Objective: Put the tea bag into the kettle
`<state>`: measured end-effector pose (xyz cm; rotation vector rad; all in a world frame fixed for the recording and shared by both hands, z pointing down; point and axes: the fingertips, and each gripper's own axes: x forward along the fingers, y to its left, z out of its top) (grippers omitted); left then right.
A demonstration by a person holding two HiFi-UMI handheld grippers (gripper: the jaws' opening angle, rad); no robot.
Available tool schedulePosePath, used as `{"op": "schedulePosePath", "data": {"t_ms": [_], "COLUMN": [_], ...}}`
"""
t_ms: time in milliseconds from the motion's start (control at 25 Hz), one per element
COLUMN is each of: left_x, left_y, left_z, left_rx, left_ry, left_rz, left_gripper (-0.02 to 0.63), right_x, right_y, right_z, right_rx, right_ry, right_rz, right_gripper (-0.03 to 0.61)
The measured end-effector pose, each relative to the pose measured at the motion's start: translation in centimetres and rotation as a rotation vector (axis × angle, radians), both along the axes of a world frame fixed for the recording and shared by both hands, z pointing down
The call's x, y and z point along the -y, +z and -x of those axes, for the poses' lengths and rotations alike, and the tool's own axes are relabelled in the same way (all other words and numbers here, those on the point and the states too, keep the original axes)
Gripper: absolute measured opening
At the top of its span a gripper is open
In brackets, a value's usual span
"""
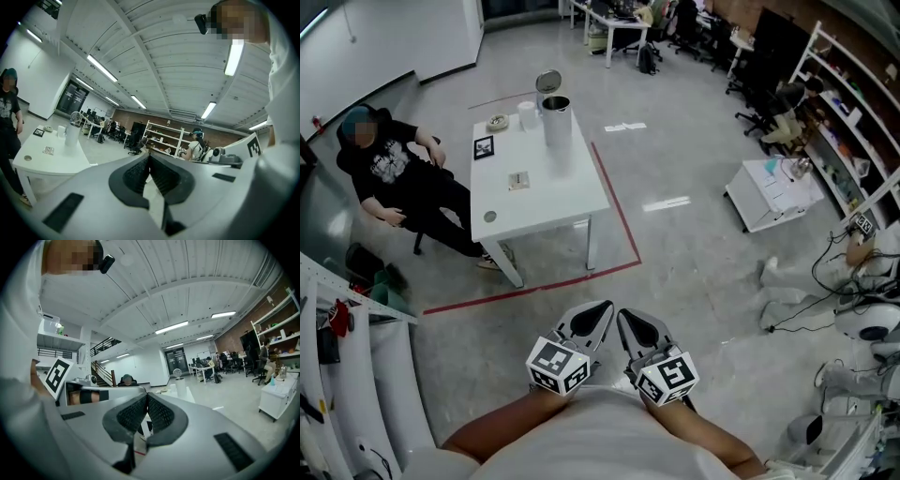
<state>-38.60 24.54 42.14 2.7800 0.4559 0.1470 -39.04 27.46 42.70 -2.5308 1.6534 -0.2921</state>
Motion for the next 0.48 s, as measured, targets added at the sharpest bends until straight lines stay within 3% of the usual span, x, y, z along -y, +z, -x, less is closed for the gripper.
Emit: {"op": "schedulePosePath", "data": {"t_ms": [480], "left_x": [14.4], "left_y": [-0.2], "left_z": [-0.5], "left_rx": [-0.016], "left_ry": [-0.028], "left_rz": [0.000], "left_gripper": [0.011], "right_x": [14.5], "right_y": [-0.6], "right_z": [-0.7], "right_rx": [-0.021], "right_ry": [-0.029], "right_rz": [0.005], "right_gripper": [0.009]}}
